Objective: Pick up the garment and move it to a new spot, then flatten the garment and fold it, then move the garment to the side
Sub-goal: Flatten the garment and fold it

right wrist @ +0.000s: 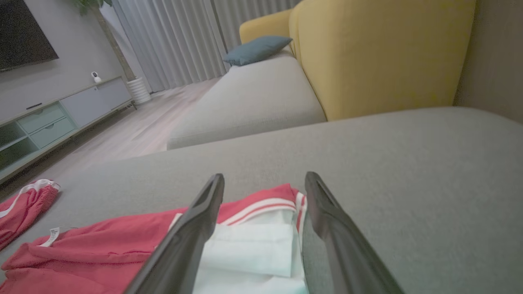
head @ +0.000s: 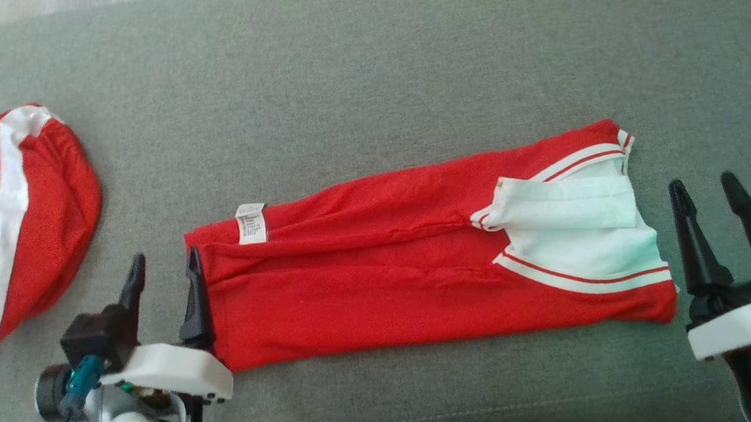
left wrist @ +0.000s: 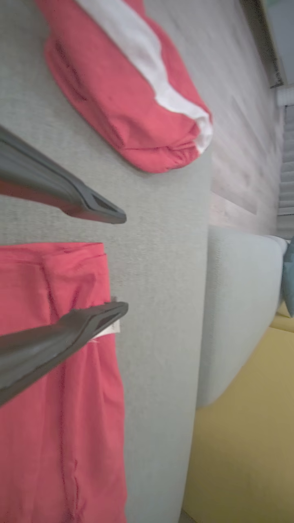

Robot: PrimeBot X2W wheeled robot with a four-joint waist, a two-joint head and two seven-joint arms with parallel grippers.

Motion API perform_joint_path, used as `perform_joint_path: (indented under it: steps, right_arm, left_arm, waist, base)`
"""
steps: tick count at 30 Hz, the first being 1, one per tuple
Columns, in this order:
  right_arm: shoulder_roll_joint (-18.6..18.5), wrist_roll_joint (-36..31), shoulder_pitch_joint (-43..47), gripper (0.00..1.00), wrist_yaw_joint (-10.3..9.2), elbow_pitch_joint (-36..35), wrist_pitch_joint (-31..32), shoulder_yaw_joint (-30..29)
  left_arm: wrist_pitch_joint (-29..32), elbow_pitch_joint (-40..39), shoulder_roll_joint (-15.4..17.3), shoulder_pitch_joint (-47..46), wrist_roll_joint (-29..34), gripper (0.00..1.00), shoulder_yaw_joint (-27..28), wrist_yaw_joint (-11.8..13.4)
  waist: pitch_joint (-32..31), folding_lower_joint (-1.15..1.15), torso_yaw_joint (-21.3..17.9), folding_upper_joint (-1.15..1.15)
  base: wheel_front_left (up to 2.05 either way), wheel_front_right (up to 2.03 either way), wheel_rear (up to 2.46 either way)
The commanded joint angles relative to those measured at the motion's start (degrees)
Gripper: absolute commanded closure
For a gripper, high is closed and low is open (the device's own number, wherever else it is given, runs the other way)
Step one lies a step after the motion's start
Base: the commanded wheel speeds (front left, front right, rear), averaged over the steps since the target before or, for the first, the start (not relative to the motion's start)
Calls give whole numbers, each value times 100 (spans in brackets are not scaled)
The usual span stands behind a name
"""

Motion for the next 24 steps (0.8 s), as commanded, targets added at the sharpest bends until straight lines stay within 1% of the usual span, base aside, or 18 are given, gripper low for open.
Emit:
perform_joint_path:
  steps: [1,6,9,18,24]
  right_arm:
    - [105,-325,0,0,-4,-518,92,-44]
    - [466,-844,117,0,-4,-1155,429,-236]
    - [596,-977,209,0,-4,-1376,584,-259]
    - [691,-1038,303,0,-4,-1555,756,-250]
    - [633,-1006,294,0,-4,-1527,892,-240]
  left_arm:
    - [-120,-489,191,-100,198,0,270,176]
    - [-183,-1187,229,46,556,0,266,407]
    - [-192,-1426,266,132,655,0,266,469]
    - [-161,-1600,302,260,695,0,214,529]
    - [-136,-1628,311,222,692,0,193,543]
  waist:
    - [-93,0,-16,0]
    - [-222,0,1,0]
    - [-257,0,8,0]
    - [-241,0,11,0]
    - [-165,0,37,0]
  base:
    - [0,0,0]
    - [0,0,0]
    - [0,0,0]
    - [0,0,0]
    - [0,0,0]
